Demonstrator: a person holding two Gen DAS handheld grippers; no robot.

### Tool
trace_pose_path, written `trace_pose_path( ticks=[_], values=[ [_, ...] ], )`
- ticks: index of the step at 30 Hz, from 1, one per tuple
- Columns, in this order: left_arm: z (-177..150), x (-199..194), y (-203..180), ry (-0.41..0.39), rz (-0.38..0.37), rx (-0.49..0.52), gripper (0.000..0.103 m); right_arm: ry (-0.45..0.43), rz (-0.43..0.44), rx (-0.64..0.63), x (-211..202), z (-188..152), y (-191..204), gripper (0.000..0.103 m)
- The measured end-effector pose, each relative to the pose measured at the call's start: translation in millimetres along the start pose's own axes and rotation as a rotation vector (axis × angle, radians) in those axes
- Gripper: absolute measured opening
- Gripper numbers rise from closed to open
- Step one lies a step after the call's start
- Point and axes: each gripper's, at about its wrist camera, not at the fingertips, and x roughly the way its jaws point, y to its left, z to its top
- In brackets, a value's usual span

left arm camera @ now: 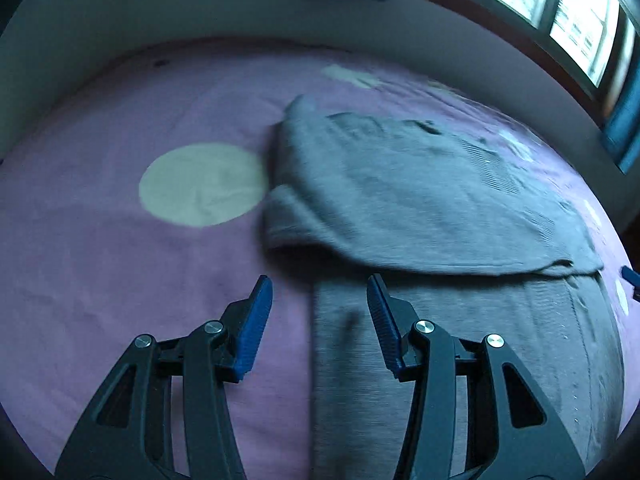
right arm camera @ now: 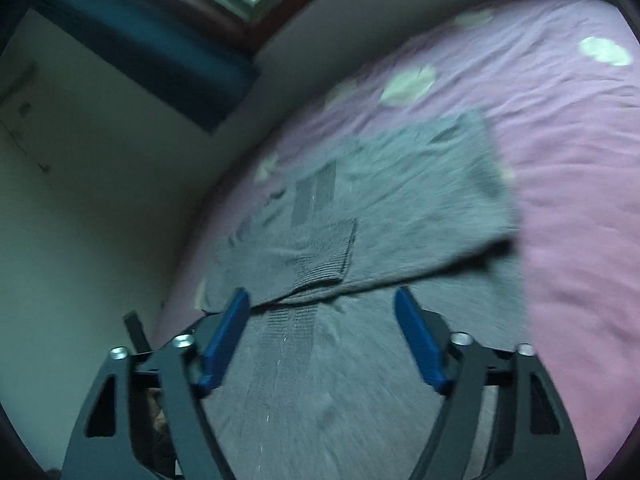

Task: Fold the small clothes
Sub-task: 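Carry the sleeve across the sweater body with the left gripper, then open the left gripper to release the sleeve onto the body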

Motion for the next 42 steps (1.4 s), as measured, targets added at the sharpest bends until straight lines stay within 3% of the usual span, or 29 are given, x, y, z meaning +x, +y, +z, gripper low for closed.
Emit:
trace_pose_path(
  ticks=[2,7,9,11,12,14,18,21,30,37,39,42],
  values=[
    [0,3,4,0.005,-0.014,-0.018,0.048,0.037,-0.038,0.027,36,11,3,0.057],
    [-2,6,2,0.005,-0.025,-0.017,0.053,0.085,-0.075,0.053,85,19,9,0.056],
    [-3,6,1,0.006,-0.027,-0.018,0.053,0.106,-0.102,0.040,100,20,14,0.047],
    [-3,6,3,0.007,-0.032,-0.023,0.053,0.115,-0.128,0.012,109,20,21,0.023],
    [-3,6,4,0.007,-0.034,-0.025,0.053,0.117,-0.134,0.002,111,21,25,0.016],
    [-3,5,4,0.007,-0.038,-0.029,0.053,0.094,-0.139,-0.013,107,24,29,0.009],
    [-3,5,5,0.011,-0.035,-0.029,0.053,-0.016,-0.148,-0.044,77,35,36,0.007],
    [-3,6,5,0.015,-0.032,-0.025,0.054,-0.066,-0.207,-0.063,59,43,29,0.007],
    [1,11,4,0.024,-0.025,-0.016,0.055,-0.017,-0.313,-0.014,64,41,-26,0.007],
    [8,9,5,0.022,-0.037,-0.027,0.055,-0.013,-0.283,-0.021,54,40,-30,0.008],
    [13,6,9,0.014,-0.072,-0.064,0.055,-0.003,-0.234,-0.006,48,40,-31,0.012],
    [24,9,13,0.015,-0.141,-0.120,0.055,-0.037,-0.182,0.030,27,38,-37,0.034]
  ],
)
